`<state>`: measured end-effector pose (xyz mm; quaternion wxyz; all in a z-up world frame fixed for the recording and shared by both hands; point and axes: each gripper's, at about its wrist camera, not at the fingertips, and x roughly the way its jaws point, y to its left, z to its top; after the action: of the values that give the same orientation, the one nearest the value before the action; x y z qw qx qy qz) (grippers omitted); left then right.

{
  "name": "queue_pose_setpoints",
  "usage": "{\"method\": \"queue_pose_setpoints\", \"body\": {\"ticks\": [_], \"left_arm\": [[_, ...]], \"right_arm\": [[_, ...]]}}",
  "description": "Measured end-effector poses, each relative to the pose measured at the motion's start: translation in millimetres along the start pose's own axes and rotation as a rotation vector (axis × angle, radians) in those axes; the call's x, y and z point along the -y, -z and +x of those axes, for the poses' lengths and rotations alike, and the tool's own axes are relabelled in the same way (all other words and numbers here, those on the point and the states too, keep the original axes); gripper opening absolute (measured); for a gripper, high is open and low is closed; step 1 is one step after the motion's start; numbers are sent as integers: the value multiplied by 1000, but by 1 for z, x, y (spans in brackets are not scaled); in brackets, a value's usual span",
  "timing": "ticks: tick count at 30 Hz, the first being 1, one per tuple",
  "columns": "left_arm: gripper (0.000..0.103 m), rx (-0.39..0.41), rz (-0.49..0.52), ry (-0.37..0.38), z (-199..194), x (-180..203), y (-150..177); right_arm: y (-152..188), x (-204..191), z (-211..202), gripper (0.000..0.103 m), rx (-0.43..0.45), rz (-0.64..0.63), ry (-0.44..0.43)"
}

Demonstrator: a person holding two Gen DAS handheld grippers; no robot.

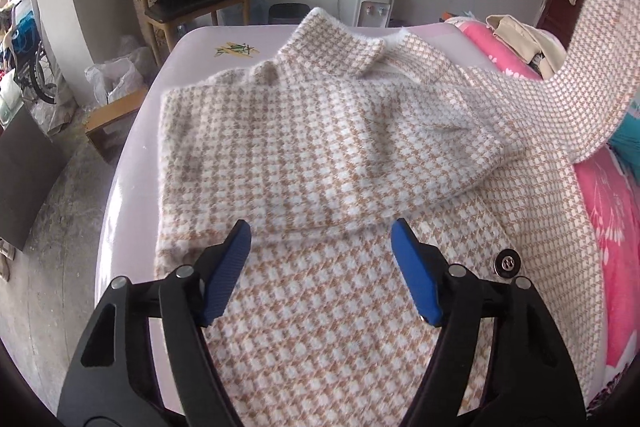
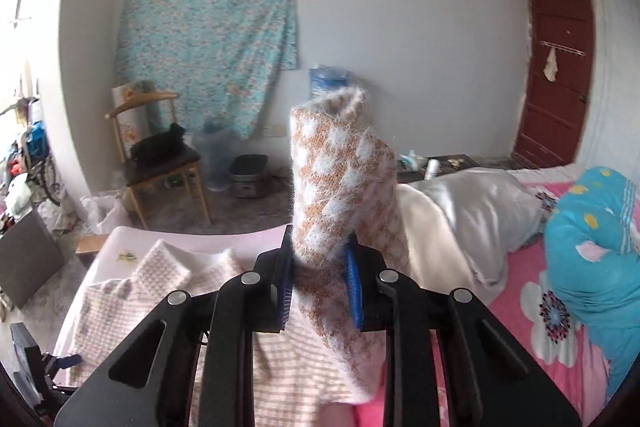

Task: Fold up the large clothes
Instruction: 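Grasp the other sleeve cuff with the right tool and lift it, then fold the sleeve across the coat with the right tool while the left tool grasps the collar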

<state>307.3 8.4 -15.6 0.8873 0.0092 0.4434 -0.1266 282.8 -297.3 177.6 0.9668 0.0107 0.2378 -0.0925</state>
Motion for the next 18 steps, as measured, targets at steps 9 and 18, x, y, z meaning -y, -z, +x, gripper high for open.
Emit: {"method": "queue_pose_setpoints", "body": {"ticks": [9, 18], "left_arm": [[58, -10, 4, 51, -28, -34, 18], [58, -11, -27, 175, -12, -43, 4]], "right_arm": [[54, -167, 60, 44, -181, -156, -346], [120, -135, 113, 65, -490, -123, -551]]}}
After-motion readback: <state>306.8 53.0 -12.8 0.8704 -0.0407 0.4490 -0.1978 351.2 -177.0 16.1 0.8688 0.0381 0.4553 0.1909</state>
